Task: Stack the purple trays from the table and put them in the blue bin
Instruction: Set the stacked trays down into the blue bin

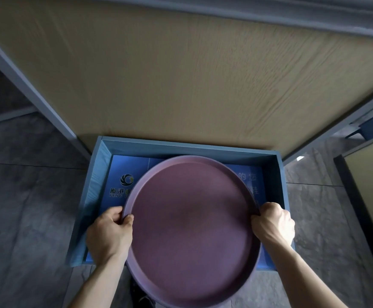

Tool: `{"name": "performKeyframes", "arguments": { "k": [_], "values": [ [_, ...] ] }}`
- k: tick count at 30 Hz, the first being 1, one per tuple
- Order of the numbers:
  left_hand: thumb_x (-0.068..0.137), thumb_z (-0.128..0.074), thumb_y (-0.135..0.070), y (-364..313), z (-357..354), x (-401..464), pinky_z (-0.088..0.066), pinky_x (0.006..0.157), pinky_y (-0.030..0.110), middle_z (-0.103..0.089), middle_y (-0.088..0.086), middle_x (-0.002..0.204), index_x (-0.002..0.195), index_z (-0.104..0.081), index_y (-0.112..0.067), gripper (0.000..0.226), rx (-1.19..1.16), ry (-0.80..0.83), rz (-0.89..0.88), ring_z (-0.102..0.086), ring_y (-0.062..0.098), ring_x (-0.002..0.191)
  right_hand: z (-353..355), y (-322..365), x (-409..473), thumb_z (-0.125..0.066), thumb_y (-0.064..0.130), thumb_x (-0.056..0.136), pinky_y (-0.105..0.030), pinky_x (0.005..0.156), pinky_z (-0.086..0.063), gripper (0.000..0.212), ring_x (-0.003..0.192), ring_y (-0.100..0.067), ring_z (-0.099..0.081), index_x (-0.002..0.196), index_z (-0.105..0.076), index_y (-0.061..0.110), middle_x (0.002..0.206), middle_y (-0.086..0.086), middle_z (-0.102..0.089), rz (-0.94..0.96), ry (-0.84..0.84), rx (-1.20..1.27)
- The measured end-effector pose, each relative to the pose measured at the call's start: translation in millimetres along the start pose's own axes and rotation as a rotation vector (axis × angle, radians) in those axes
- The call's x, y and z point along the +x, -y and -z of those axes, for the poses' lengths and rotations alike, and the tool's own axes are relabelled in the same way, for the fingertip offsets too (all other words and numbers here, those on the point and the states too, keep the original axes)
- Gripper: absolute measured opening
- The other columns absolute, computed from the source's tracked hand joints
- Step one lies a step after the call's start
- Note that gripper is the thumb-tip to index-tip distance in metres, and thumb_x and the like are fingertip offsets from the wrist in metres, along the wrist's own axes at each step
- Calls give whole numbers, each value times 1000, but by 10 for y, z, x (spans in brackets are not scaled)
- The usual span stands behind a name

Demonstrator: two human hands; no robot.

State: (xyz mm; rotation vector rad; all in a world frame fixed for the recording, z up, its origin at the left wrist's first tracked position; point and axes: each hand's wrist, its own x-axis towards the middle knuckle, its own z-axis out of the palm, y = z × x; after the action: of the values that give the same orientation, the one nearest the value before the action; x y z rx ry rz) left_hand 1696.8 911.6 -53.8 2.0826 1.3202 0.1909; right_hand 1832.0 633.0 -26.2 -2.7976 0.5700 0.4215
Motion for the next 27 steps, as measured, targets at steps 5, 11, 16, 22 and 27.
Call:
{"name": "performKeyframes", "arguments": {
  "k": [5, 11, 16, 22, 27],
  "values": [
    [81, -78, -21, -32, 18, -35, -45, 68, 33, -79, 5, 94, 103, -76, -14, 23, 18, -16, 8, -70, 34, 89, 0, -9, -5, -68, 11, 75, -33, 68, -42, 1, 70, -32, -45, 76, -68, 12, 66, -3, -42, -8, -5, 45],
    [79, -78, -29, -14, 40, 1, -43, 62, 31, -78, -5, 86, 92, -76, -25, 13, 111, -14, -18, -69, 30, 84, 0, -27, -22, -72, 14, 77, -33, 68, -42, 5, 69, -31, -44, 81, -71, 11, 64, -1, -41, 2, -21, 66],
    [79, -78, -32, -7, 23, 6, -41, 64, 31, -79, -3, 96, 99, -76, -26, 21, 196, -25, -43, -69, 32, 91, 13, -27, -17, -71, 13, 78, -33, 69, -42, 8, 71, -31, -43, 86, -72, 10, 63, 0, -37, 6, -22, 78],
    [78, -78, -36, -15, 38, 37, -38, 64, 30, -79, -5, 93, 96, -76, -27, 19, 265, -5, -66, -71, 29, 89, 13, -34, -14, -73, 15, 78, -33, 70, -41, 10, 72, -31, -43, 87, -72, 11, 64, 0, -39, -1, -3, 82],
    [77, -79, -35, -25, 49, 56, -39, 63, 29, -79, -6, 90, 93, -76, -26, 18, 267, -6, -74, -71, 27, 88, 11, -27, -6, -73, 17, 77, -34, 70, -42, 12, 75, -31, -45, 88, -73, 13, 78, -10, -48, -13, 8, 66]
  ]
}}
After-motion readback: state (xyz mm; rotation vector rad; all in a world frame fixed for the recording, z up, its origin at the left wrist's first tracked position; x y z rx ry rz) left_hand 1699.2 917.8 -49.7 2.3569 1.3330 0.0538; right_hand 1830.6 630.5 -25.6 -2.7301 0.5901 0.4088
